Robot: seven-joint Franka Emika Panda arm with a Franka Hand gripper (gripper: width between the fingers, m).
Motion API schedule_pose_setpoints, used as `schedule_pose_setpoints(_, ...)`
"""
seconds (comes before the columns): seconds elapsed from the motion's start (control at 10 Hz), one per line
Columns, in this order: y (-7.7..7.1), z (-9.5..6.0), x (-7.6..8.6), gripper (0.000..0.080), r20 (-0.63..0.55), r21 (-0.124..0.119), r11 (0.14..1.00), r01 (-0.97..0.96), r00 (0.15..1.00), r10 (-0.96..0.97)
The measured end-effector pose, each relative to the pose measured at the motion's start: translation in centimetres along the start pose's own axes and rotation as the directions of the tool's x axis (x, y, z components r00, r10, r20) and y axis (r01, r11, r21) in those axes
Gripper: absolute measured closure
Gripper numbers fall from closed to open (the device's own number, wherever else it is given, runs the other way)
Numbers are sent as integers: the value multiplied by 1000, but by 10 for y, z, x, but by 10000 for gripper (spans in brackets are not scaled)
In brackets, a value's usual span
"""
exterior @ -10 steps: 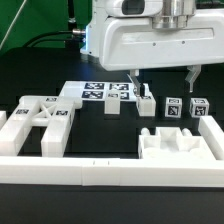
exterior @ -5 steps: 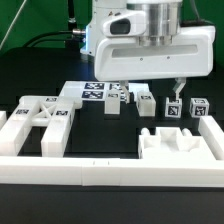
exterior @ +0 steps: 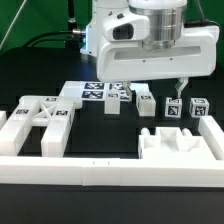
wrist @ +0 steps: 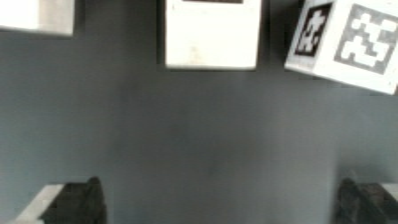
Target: Assemble chair
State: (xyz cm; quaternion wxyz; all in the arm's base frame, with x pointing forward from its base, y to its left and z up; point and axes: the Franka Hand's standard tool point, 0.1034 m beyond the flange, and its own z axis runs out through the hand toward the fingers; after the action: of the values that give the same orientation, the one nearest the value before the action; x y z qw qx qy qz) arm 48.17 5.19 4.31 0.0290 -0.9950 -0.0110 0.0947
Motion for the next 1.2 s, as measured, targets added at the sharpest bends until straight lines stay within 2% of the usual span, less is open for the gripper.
schedule_pose_setpoints(0.1,10,0,-7,151,122,-7,1000,-7,993,8)
schedule_pose_setpoints(0.2,17,-1,0,151,160,-5,1000,-15,987,16)
schedule_pose_setpoints(0.3,13,1,-1,151,196,-3,1000,-8,980,9)
schedule_pose_setpoints(0.4,11,2,-9,151,292,2,1000,-8,956,7)
schedule_pose_setpoints(0.5,11,3,-7,151,337,5,1000,-9,942,7)
schedule_pose_setpoints(0.6,9,4,-12,151,419,11,1000,-3,908,-2)
schedule_pose_setpoints(0.7,6,6,-10,151,490,26,1000,18,871,-28)
schedule_pose_setpoints(0.9,4,12,-12,151,613,31,999,21,790,-35)
schedule_pose_setpoints(1.1,3,19,-18,151,711,37,999,17,702,-38)
schedule_pose_setpoints(1.2,3,25,-13,151,705,36,999,18,708,-38)
